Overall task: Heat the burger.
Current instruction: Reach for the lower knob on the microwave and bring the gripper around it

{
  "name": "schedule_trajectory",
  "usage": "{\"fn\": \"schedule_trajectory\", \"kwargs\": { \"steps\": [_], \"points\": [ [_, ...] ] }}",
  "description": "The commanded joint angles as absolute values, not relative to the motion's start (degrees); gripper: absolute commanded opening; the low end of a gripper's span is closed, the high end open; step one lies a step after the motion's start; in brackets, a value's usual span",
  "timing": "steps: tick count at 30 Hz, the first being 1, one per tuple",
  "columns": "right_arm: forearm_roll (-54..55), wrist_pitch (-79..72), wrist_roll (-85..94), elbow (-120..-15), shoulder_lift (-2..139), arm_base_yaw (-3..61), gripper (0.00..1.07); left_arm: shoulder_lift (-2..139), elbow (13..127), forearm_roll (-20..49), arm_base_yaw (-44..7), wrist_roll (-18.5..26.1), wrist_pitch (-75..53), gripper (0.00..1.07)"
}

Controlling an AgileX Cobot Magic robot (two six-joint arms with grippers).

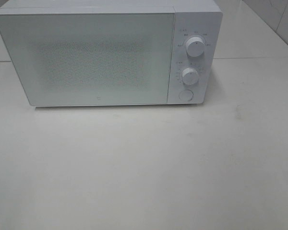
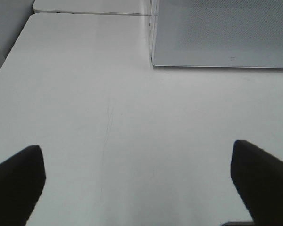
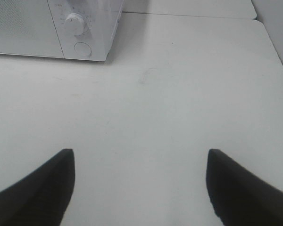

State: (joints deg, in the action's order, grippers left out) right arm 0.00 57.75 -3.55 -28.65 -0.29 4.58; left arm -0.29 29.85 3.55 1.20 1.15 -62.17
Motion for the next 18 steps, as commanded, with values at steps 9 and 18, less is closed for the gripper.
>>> {"fn": "schedule_trajectory", "kwargs": {
  "steps": [9,18],
  "points": [
    [0.0,56.9,-3.5,-28.5,-1.8,4.4,0.75,-1.5,29.6,3.6,1.4,0.7,-61.4,1.00],
    [0.0,56.9,-3.5,-28.5,-1.8,4.4,0.75,-1.5,29.6,3.6,1.4,0.7,-61.4,1.00]
  ]
}}
